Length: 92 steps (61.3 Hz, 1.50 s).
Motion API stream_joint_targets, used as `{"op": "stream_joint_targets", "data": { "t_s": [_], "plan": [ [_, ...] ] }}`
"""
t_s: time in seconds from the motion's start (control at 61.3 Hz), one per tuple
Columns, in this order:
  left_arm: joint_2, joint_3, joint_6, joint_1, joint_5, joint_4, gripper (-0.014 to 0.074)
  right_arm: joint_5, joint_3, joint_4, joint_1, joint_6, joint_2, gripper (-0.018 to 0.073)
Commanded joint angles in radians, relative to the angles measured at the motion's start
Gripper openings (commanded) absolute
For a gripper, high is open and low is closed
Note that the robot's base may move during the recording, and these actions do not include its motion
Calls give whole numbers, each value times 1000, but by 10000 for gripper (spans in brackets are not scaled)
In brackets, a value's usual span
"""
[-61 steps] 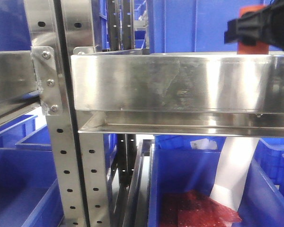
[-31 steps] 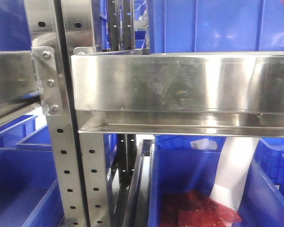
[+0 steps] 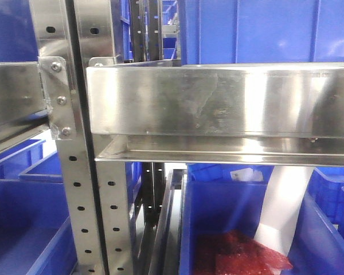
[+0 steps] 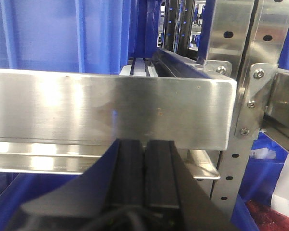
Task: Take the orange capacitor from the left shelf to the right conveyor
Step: 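Lift the orange cylinder with the right gripper and pull it off the shelf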
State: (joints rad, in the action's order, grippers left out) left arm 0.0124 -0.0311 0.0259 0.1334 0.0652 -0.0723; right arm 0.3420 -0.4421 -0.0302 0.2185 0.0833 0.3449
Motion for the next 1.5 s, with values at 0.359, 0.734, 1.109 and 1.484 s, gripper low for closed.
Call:
{"op": "stream_joint_targets", "data": {
  "t_s": [0.359,0.734,1.109,1.484],
  "plan": [
    [12,5,-1,3,-90,-2,-127,44,-66,-11,-6,2,-202,65],
    [12,5,-1,3,-90,-2,-127,34,-66,-11,-6,2,-202,65],
    [12,5,-1,3,-90,-2,-127,34,-66,-11,-6,2,-202,65],
    [12,5,-1,3,-90,-2,-127,34,-66,-11,-6,2,-202,65]
  ]
}}
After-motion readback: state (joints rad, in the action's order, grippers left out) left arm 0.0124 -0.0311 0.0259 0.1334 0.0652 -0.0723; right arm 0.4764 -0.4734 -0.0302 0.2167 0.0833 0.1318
